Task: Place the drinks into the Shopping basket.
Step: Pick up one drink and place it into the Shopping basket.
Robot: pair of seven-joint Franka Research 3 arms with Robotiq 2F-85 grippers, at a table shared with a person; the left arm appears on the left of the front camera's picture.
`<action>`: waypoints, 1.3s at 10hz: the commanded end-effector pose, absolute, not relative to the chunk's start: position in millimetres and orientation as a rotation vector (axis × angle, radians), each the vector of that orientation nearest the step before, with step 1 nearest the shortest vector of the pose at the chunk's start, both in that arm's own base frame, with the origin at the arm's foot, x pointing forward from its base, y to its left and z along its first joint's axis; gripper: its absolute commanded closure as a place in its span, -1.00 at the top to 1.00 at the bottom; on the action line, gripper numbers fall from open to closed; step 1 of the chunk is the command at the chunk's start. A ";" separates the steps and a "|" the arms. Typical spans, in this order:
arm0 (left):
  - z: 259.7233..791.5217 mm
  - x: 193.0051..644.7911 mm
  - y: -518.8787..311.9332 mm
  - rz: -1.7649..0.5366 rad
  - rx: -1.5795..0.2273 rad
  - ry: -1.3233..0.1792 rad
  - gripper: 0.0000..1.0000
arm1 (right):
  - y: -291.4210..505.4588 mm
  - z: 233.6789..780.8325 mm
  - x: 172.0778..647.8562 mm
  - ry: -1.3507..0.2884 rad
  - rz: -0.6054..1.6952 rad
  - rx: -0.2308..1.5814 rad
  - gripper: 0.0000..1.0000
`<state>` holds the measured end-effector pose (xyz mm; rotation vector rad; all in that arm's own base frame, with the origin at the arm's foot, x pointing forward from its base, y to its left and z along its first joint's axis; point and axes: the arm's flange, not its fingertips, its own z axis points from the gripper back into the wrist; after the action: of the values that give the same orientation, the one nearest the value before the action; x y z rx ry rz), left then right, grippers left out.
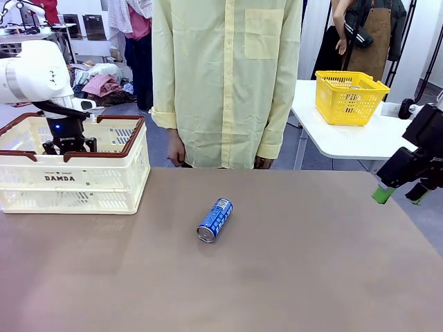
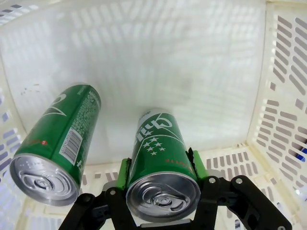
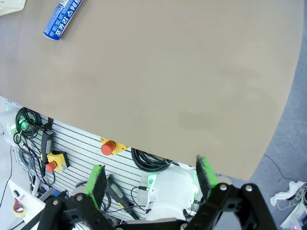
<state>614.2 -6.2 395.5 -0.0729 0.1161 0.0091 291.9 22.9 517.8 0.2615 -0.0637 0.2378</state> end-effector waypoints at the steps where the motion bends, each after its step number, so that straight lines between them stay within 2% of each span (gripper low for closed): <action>1: 392.9 619.7 -7.8 -0.011 -0.057 0.125 -1.00 | 22.3 519.3 292.3 -0.062 0.239 0.261 1.00; 2: 393.9 618.5 -8.8 -0.015 -0.059 0.124 -0.52 | 22.3 519.3 292.3 -0.062 0.239 0.261 1.00; 3: 395.2 617.2 -9.3 -0.023 -0.061 0.123 0.56 | 22.3 519.3 292.3 -0.062 0.239 0.261 1.00; 4: 395.9 616.6 -9.7 -0.025 -0.057 0.122 1.00 | 22.3 519.3 292.3 -0.062 0.239 0.261 1.00; 8: 405.1 612.1 -8.7 -0.028 -0.066 0.112 1.00 | 22.3 519.3 292.3 -0.062 0.239 0.261 1.00; 10: 426.2 604.5 -11.1 -0.047 -0.062 0.057 1.00 | 22.3 519.3 292.3 -0.062 0.239 0.261 1.00; 13: 503.5 588.1 -26.0 -0.097 -0.057 -0.053 1.00 | 22.3 519.3 292.3 -0.062 0.239 0.261 1.00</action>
<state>599.2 -26.3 481.0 -0.0682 -0.0128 -0.0677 291.9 22.9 517.7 0.2615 -0.0636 0.2378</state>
